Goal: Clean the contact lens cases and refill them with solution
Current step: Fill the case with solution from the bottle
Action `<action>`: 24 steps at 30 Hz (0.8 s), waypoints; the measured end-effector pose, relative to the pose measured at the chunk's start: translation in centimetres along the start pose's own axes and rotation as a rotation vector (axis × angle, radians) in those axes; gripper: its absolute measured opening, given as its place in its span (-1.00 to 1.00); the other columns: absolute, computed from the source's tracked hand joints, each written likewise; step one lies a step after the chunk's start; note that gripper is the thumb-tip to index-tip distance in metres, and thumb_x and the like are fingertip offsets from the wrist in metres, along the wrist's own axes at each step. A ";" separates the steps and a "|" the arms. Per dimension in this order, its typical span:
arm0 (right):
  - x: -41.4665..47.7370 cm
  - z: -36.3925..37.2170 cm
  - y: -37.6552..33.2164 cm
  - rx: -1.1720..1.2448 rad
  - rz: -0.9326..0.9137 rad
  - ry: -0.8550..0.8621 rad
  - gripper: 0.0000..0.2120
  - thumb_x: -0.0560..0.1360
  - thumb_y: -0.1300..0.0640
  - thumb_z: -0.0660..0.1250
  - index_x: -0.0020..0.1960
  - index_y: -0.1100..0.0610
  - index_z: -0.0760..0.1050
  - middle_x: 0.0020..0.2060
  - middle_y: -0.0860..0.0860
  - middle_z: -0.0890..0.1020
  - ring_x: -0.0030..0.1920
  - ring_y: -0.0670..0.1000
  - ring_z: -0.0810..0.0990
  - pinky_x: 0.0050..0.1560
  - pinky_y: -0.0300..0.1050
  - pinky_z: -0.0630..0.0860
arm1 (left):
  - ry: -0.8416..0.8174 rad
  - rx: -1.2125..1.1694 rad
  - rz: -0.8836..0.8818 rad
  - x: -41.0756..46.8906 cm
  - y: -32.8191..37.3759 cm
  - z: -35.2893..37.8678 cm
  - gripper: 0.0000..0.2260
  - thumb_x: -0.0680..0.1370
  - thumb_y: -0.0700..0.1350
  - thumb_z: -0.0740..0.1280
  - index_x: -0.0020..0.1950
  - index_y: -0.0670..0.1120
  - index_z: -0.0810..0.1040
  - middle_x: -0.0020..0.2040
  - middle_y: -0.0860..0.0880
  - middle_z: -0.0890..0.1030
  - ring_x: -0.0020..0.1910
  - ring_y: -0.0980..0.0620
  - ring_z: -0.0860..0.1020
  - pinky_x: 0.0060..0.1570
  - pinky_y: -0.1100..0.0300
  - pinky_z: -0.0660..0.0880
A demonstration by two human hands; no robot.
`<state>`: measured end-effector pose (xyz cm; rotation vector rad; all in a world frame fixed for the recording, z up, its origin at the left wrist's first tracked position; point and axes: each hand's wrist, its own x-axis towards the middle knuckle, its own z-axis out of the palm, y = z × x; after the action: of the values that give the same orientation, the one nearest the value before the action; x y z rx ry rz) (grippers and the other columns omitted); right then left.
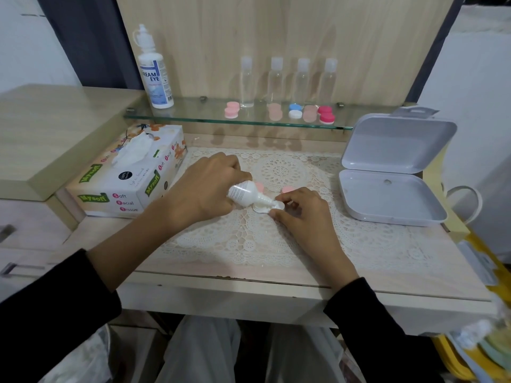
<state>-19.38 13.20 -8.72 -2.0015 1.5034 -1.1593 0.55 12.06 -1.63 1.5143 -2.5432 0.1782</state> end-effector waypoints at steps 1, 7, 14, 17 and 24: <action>0.0 0.0 0.0 0.003 0.002 0.000 -0.83 0.40 0.13 0.50 -0.01 0.08 0.64 -0.15 -0.09 0.55 -0.04 -0.04 0.45 -0.13 -0.38 0.26 | 0.003 0.019 0.007 0.1 0.1 0.0 -0.58 0.40 -0.05 0.46 0.25 0.04 0.55 0.04 -0.04 0.52 0.04 -0.05 0.44 -0.09 0.08 0.39; 0.0 0.0 0.2 -0.036 -0.008 0.003 -0.82 0.40 0.12 0.50 -0.01 0.10 0.65 -0.13 -0.04 0.57 -0.03 -0.01 0.46 -0.11 -0.34 0.29 | 0.067 0.103 0.078 0.6 0.1 0.0 -0.61 0.37 -0.07 0.48 0.19 -0.01 0.59 -0.01 -0.07 0.55 -0.02 -0.08 0.48 -0.13 0.01 0.43; 0.1 0.1 0.2 -0.040 -0.009 0.002 -0.82 0.40 0.12 0.50 0.00 0.10 0.65 -0.12 -0.04 0.57 -0.02 -0.02 0.45 -0.11 -0.40 0.25 | 0.116 0.136 0.122 1.0 0.0 -0.1 -0.62 0.30 -0.16 0.51 0.12 -0.06 0.63 -0.06 -0.07 0.59 -0.08 -0.10 0.48 -0.19 -0.02 0.47; 0.1 0.1 0.2 -0.038 -0.006 0.006 -0.80 0.40 0.13 0.50 0.01 0.12 0.65 -0.11 -0.03 0.57 -0.01 -0.02 0.46 -0.10 -0.40 0.25 | 0.133 0.138 0.129 1.0 0.0 0.1 -0.63 0.30 -0.17 0.51 0.10 -0.06 0.64 -0.07 -0.07 0.59 -0.09 -0.10 0.48 -0.25 0.07 0.39; 0.0 0.0 0.0 -0.024 -0.004 0.004 -0.82 0.40 0.14 0.50 -0.01 0.10 0.65 -0.13 -0.05 0.56 -0.02 -0.03 0.46 -0.10 -0.38 0.29 | 0.151 0.127 0.141 1.0 -0.2 0.3 -0.63 0.26 -0.18 0.53 0.06 -0.07 0.66 -0.11 -0.07 0.60 -0.13 -0.10 0.49 -0.26 0.05 0.42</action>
<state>-19.39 13.21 -8.70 -2.0205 1.5229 -1.1529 0.21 11.02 -1.69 1.3064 -2.5591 0.4626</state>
